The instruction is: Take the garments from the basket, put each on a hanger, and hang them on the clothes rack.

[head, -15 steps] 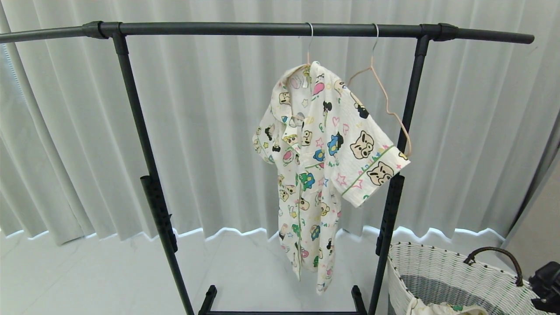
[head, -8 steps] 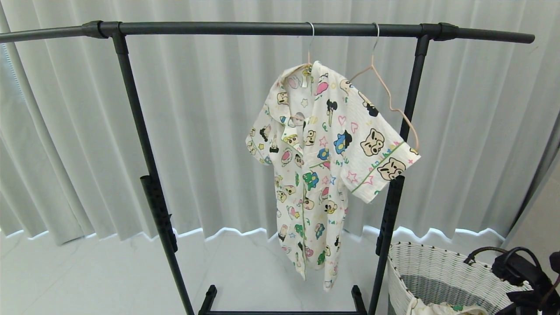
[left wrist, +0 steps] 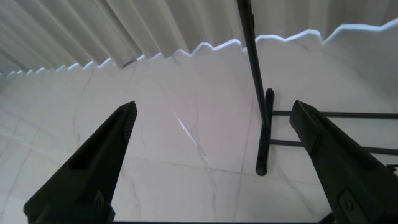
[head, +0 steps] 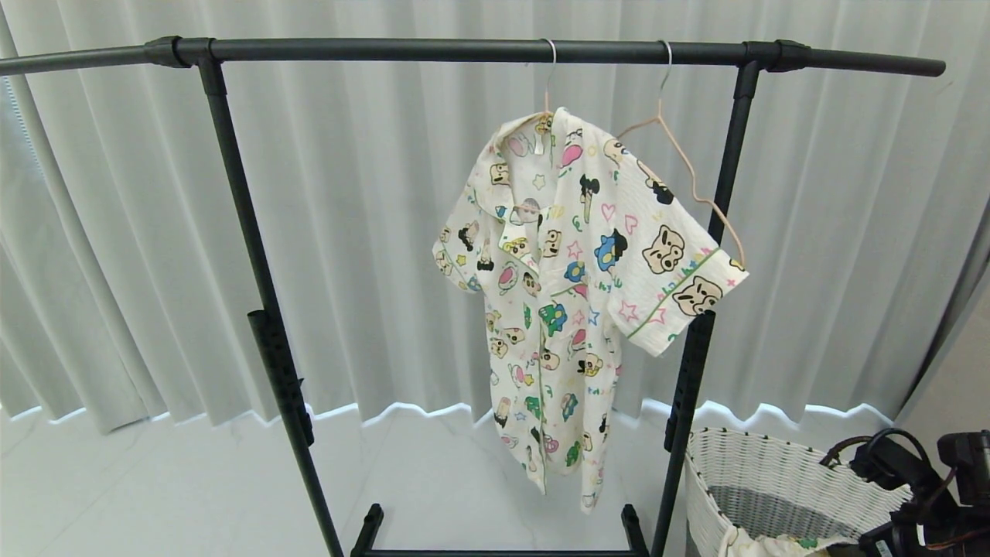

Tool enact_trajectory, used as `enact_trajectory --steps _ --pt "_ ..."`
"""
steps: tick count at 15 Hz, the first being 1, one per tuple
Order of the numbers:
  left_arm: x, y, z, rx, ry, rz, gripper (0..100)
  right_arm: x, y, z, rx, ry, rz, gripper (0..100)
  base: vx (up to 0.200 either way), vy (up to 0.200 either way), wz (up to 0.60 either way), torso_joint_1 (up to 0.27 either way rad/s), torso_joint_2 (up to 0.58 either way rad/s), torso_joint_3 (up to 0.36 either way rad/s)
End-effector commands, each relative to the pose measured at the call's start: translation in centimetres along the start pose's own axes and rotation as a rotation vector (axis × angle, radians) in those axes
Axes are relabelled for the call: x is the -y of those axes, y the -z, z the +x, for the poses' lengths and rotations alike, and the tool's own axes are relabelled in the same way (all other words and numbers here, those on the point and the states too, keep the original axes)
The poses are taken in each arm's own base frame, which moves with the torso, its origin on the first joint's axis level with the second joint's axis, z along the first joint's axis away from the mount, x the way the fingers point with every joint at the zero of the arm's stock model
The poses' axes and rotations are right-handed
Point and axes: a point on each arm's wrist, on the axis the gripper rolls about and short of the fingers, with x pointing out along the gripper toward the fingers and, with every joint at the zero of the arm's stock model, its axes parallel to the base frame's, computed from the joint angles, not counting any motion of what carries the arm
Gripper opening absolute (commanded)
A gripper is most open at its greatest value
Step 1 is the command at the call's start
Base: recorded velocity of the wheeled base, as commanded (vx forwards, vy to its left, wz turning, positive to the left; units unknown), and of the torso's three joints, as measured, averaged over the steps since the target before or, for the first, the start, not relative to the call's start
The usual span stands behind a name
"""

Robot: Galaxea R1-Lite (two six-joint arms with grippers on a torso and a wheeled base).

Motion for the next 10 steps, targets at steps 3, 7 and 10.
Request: enact_trajectory --steps 3,7,10 --pt "0.0 0.0 0.0 0.001 -0.001 0.0 100 -0.2 0.5 0.2 -0.029 -0.002 0.002 0 0.0 0.0 0.0 0.0 0.0 0.0" --pt "0.0 0.0 0.0 0.004 0.001 -0.001 100 -0.3 0.6 -0.8 -0.032 0.083 -0.007 0 0.0 0.0 0.0 0.0 0.0 0.0" --pt "0.0 0.0 0.0 0.013 0.024 0.006 100 -0.4 -0.6 -2.5 0.078 0.106 -0.027 0 0.0 0.0 0.0 0.0 0.0 0.0"
